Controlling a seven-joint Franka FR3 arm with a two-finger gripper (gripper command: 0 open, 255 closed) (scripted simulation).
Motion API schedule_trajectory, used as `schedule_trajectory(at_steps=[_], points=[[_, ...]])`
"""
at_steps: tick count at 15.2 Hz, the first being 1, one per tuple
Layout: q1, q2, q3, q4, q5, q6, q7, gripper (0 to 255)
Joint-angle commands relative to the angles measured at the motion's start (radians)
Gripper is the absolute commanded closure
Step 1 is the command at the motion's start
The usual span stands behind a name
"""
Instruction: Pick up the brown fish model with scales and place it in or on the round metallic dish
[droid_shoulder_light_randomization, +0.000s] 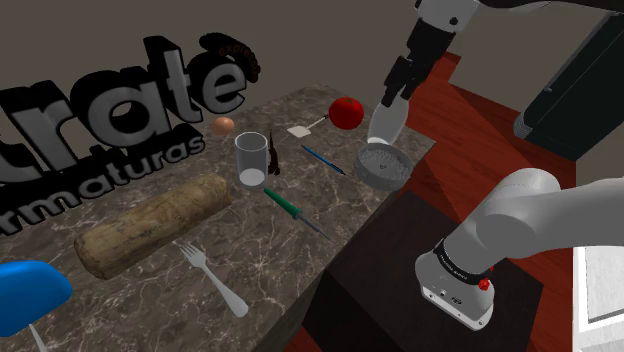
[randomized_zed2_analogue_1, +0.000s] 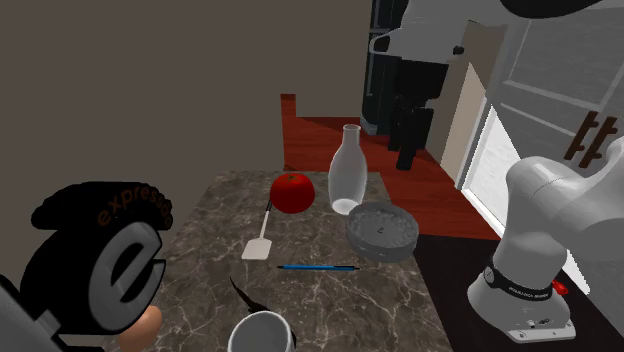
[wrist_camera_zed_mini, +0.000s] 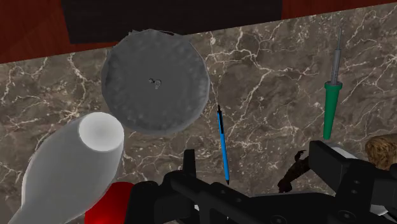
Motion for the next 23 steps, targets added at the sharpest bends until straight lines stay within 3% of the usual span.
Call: schedule_trajectory(at_steps=[1,14,23], points=[[0.0,0.0,0.0,0.0,0.0,0.0,0.0,0],[0.012,0.363,0.183,-0.009,0.085,0.416,0.233,0],[0.001,0.707,0.282,0.132,0.02,0.644,0.43,0]])
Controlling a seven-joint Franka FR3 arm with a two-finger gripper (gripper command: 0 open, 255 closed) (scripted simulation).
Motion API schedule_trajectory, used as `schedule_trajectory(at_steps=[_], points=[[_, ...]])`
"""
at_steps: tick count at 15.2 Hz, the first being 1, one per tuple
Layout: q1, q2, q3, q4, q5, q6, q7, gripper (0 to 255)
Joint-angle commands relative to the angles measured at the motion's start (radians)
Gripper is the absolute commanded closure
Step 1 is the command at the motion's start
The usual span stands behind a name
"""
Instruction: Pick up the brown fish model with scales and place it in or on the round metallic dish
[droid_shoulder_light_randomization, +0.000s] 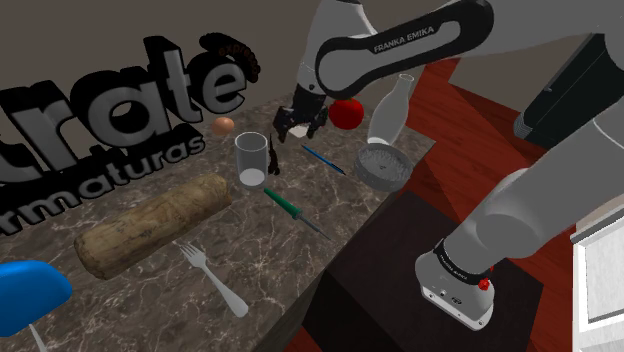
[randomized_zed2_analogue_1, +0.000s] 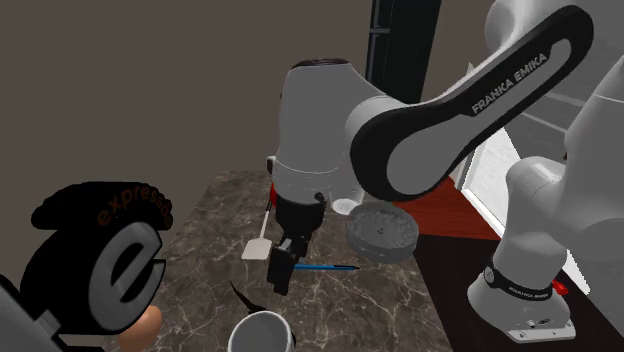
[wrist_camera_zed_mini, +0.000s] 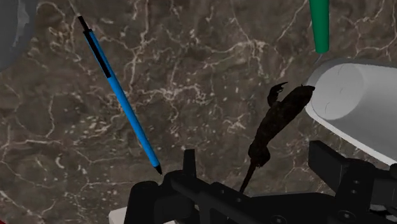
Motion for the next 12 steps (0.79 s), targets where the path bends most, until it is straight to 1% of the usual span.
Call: schedule_trajectory(at_steps=[1,4,5,12], points=[[0.001,0.079,0.016,0.043,-0.029,0.041,0.053,0],[0.01,0.202,0.026,0.119,-0.086,0.091,0.133,0],[0.013,0.217,0.026,0.13,-0.094,0.096,0.143,0],[0.025,0.3,0.02,0.121,-0.132,0.184,0.169,0]])
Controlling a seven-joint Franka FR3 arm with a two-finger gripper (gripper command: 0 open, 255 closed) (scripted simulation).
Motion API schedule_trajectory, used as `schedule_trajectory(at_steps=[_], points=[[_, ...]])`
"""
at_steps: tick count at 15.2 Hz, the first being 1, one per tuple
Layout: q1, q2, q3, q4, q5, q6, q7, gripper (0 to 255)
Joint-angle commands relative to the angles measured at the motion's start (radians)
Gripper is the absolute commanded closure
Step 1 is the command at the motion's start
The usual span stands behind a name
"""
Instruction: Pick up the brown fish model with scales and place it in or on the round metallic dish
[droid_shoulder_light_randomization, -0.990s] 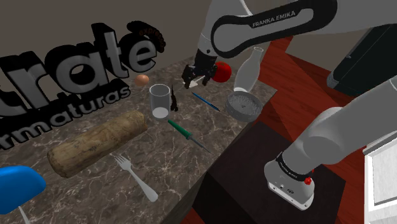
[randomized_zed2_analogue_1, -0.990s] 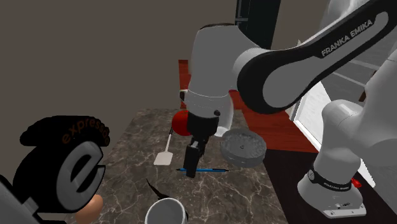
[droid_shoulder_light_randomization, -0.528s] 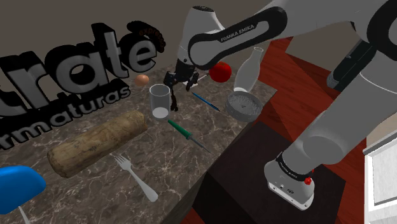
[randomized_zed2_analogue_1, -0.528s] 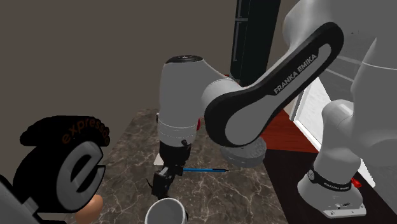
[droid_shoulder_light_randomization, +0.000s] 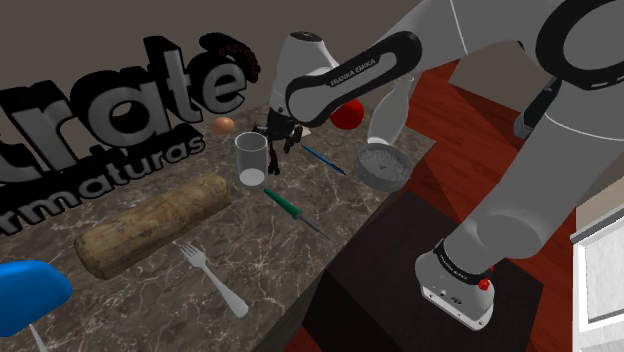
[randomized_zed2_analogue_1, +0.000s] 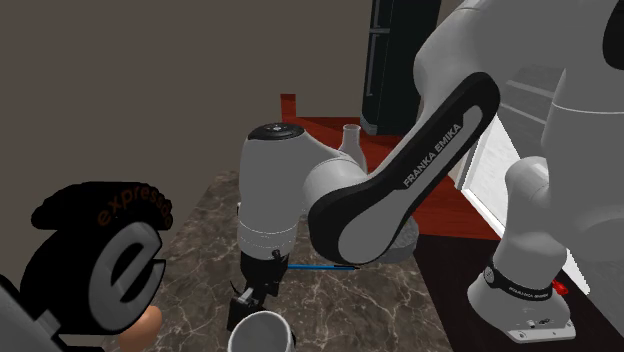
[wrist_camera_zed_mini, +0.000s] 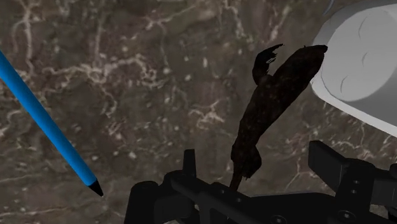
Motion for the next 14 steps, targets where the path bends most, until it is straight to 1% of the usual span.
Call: schedule_trajectory(at_steps=[1,8,9,14], points=[[0.0,0.011,-0.002,-0.004,-0.004,0.015,0.001,0],[0.0,0.011,-0.002,-0.004,-0.004,0.014,0.001,0],[0.0,0.011,-0.002,-0.004,-0.004,0.014,0.001,255],[0.0,0.011,-0.002,-0.004,-0.004,0.014,0.001,255]])
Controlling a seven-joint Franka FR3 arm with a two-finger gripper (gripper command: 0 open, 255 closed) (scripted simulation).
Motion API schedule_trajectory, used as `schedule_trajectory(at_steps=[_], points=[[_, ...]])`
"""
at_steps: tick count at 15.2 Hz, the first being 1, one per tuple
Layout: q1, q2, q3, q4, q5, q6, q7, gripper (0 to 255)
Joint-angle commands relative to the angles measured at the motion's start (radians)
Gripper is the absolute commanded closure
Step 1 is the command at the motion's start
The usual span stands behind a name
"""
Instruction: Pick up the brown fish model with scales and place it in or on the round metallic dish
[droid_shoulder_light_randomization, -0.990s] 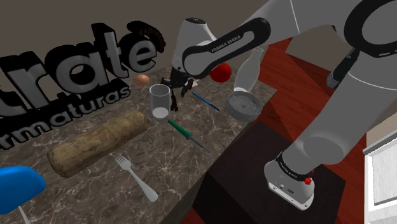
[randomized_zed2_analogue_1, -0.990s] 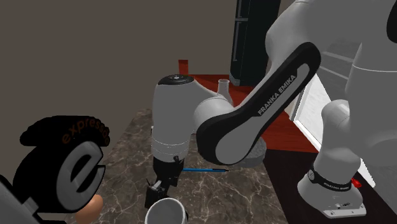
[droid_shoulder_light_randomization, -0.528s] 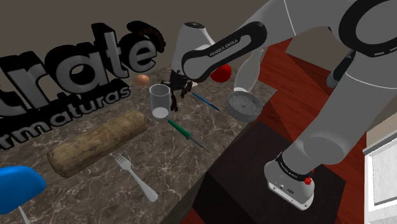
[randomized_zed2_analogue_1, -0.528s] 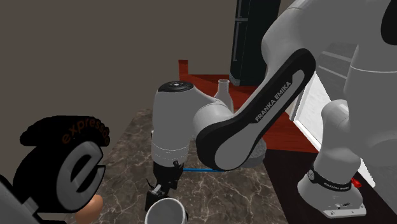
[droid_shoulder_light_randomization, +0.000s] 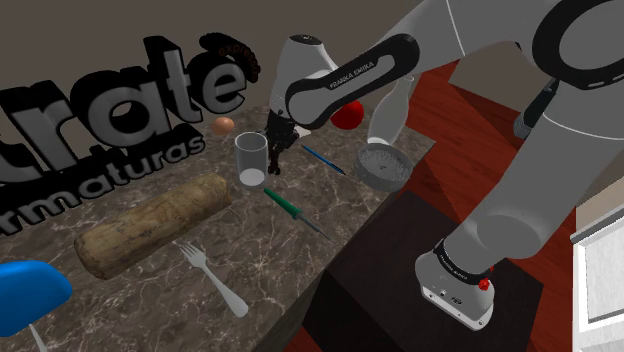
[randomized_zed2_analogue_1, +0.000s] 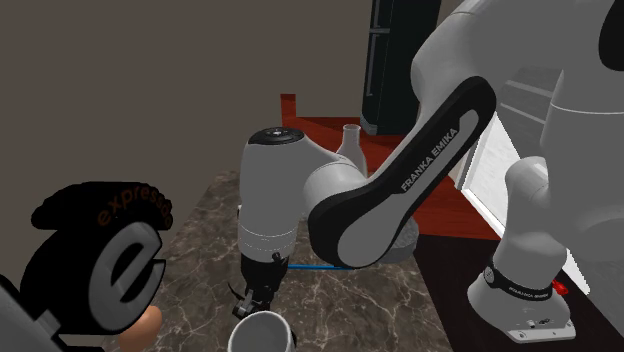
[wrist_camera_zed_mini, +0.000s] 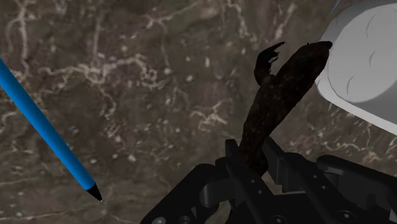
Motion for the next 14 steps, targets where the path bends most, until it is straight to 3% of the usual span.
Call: schedule_trajectory(at_steps=[1,4,14], points=[[0.0,0.0,0.0,0.0,0.0,0.0,0.0,255],[0.0,0.0,0.0,0.0,0.0,0.0,0.0,255],[-0.008,-0.082,0.007,0.048,0.034,-0.126,-0.018,255]])
